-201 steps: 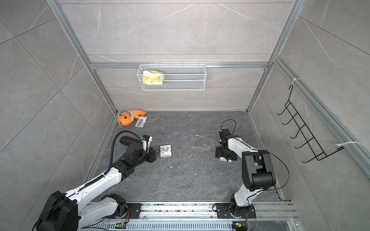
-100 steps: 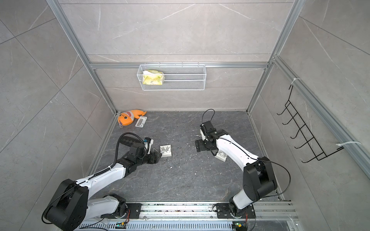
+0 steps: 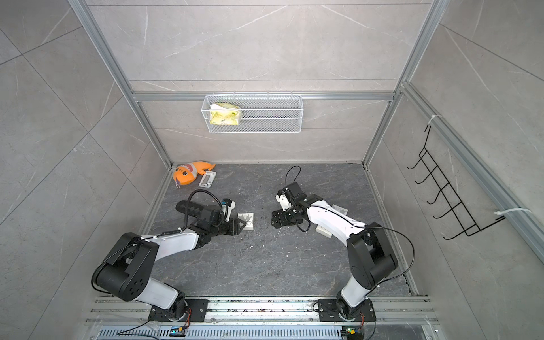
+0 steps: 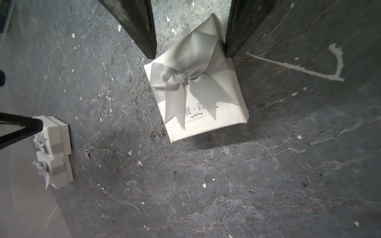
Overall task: Take the necklace out of the lift-off lid jewelry box
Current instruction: Move the jewelry box to the center of the board, then pick up the jewelry box from the center of the board.
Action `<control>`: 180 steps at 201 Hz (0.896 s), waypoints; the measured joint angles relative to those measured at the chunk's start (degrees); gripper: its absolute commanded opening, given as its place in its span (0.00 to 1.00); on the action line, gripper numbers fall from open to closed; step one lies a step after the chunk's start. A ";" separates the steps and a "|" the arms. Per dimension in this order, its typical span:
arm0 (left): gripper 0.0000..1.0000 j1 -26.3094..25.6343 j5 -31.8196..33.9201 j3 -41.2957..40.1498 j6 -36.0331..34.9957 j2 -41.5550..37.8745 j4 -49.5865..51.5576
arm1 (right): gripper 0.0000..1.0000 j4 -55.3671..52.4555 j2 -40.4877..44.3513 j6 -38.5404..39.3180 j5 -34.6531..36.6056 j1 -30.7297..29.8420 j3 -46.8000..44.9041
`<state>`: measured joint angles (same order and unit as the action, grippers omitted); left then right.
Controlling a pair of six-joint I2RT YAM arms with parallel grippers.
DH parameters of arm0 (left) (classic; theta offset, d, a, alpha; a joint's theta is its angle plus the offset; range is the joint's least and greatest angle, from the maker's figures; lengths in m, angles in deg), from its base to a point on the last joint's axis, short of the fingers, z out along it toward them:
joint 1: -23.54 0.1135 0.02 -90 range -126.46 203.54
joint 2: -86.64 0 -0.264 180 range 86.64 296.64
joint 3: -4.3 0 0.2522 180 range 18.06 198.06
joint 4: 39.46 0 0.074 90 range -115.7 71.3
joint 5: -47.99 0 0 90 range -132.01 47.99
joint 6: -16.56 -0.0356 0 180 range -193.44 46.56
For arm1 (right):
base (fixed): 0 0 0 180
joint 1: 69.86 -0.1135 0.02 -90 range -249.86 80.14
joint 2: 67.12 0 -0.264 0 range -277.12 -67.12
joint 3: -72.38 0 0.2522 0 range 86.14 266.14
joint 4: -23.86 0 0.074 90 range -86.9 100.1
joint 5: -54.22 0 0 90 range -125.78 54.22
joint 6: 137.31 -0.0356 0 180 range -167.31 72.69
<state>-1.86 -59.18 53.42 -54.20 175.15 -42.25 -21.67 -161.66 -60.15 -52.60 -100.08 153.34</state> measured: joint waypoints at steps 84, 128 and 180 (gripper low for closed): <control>0.51 -6.56 -5.49 1.84 4.33 8.07 -14.05 | 0.79 3.58 -2.38 -2.99 0.37 -1.36 -0.46; 0.55 -4.59 -0.94 -5.29 6.49 -0.35 -14.32 | 0.85 0.61 -8.41 0.81 4.96 -5.97 6.14; 0.61 -3.02 8.31 -8.52 4.50 -20.74 -3.93 | 0.90 -3.58 -15.21 11.37 9.49 -8.35 17.03</control>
<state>-4.88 -50.87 44.89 -49.69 154.41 -46.19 -25.26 -176.87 -48.79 -43.11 -108.43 170.36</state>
